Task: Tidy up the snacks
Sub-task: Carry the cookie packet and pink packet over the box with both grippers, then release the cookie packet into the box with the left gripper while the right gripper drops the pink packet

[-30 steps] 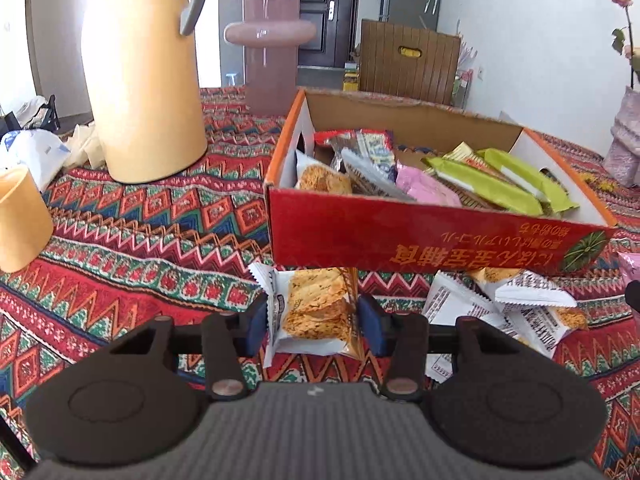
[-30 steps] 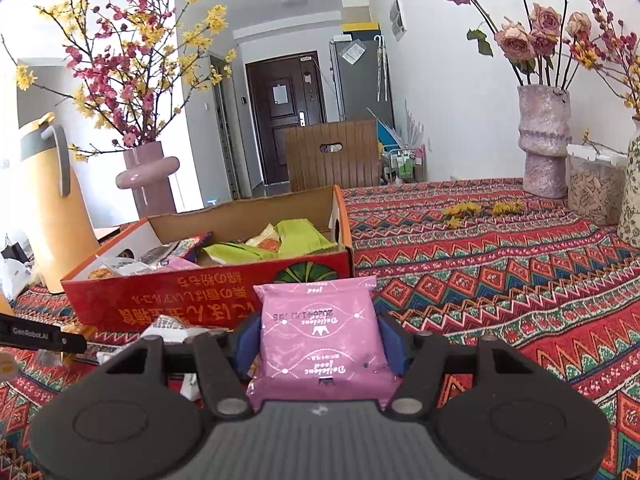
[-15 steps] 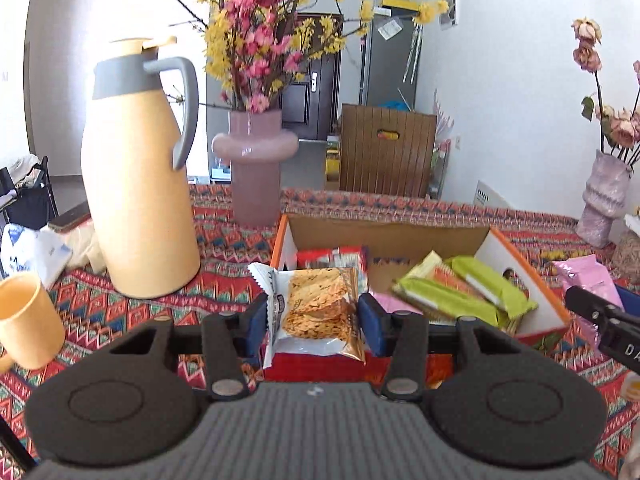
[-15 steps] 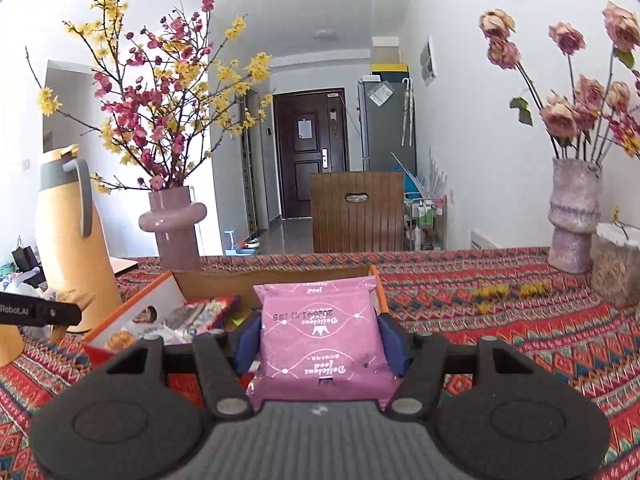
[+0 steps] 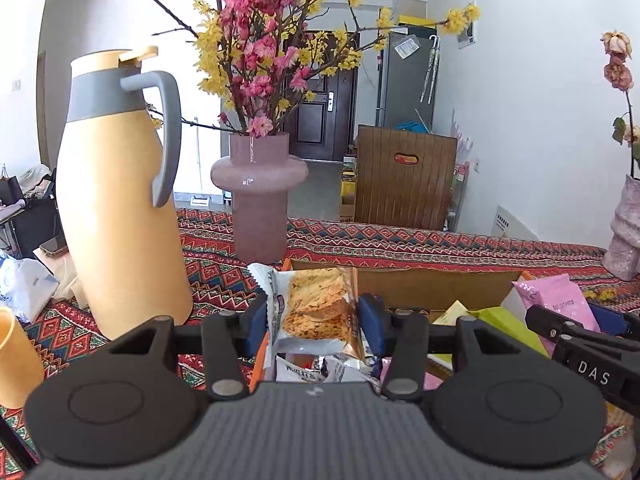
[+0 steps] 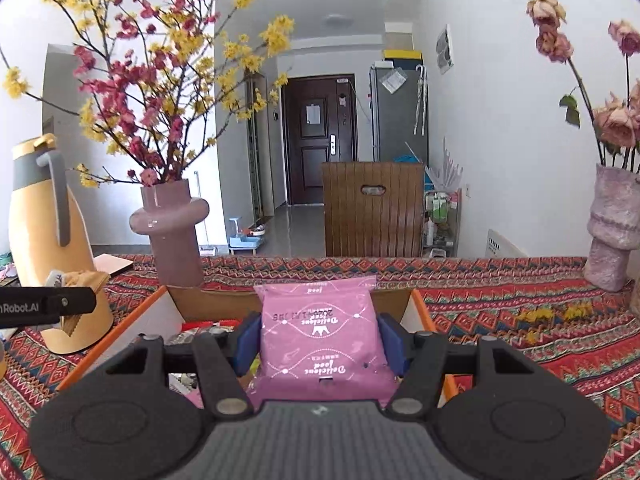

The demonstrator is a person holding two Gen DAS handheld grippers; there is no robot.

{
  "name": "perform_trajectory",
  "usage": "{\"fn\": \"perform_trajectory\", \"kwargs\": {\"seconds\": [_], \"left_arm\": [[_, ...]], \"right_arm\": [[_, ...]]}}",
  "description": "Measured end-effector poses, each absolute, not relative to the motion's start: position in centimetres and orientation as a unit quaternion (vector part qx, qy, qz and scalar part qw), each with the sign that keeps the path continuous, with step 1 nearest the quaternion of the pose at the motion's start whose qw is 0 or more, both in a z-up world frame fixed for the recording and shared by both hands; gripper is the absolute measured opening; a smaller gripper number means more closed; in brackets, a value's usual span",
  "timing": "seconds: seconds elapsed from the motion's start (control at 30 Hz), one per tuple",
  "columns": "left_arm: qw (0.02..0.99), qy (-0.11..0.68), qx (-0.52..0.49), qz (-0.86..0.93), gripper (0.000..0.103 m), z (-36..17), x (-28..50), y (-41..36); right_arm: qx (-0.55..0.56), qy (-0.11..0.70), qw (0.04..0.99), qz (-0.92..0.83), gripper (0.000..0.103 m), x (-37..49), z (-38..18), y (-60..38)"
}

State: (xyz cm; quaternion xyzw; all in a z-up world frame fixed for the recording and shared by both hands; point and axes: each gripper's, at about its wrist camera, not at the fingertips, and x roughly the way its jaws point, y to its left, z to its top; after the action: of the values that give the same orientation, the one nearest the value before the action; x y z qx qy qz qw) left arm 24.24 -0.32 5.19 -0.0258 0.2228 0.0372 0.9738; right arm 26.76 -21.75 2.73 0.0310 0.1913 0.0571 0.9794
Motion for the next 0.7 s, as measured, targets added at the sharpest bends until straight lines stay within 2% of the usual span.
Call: {"fn": "perform_trajectory", "kwargs": {"seconds": [0.4, 0.5, 0.57, 0.6, 0.63, 0.67, 0.7], "left_arm": [[0.968, 0.247, -0.027, 0.023, 0.049, 1.2, 26.2, 0.1], [0.968, 0.247, -0.029, 0.026, 0.053, 1.0, 26.1, 0.2], [0.969, 0.244, -0.034, 0.026, 0.062, 1.0, 26.0, 0.4], [0.97, 0.24, -0.036, 0.028, 0.067, 1.1, 25.9, 0.5], [0.971, 0.233, -0.038, 0.031, 0.082, 1.2, 25.6, 0.6], [0.972, 0.227, -0.039, 0.035, 0.093, 1.3, 25.4, 0.6], [0.974, 0.219, -0.04, 0.039, 0.098, 1.4, 25.1, 0.7]], "right_arm": [[0.03, 0.211, 0.976, 0.052, 0.061, 28.1, -0.5, -21.3], [0.025, 0.223, 0.973, 0.052, 0.061, 28.3, -1.0, -21.2], [0.026, 0.225, 0.973, 0.051, 0.062, 28.2, -1.0, -21.2], [0.029, 0.224, 0.973, 0.051, 0.071, 28.1, -1.0, -21.3], [0.034, 0.22, 0.974, 0.05, 0.079, 28.0, -0.8, -21.5], [0.04, 0.214, 0.975, 0.048, 0.096, 27.7, -0.7, -21.7], [0.046, 0.208, 0.976, 0.045, 0.103, 27.5, -0.6, -21.8]]}}
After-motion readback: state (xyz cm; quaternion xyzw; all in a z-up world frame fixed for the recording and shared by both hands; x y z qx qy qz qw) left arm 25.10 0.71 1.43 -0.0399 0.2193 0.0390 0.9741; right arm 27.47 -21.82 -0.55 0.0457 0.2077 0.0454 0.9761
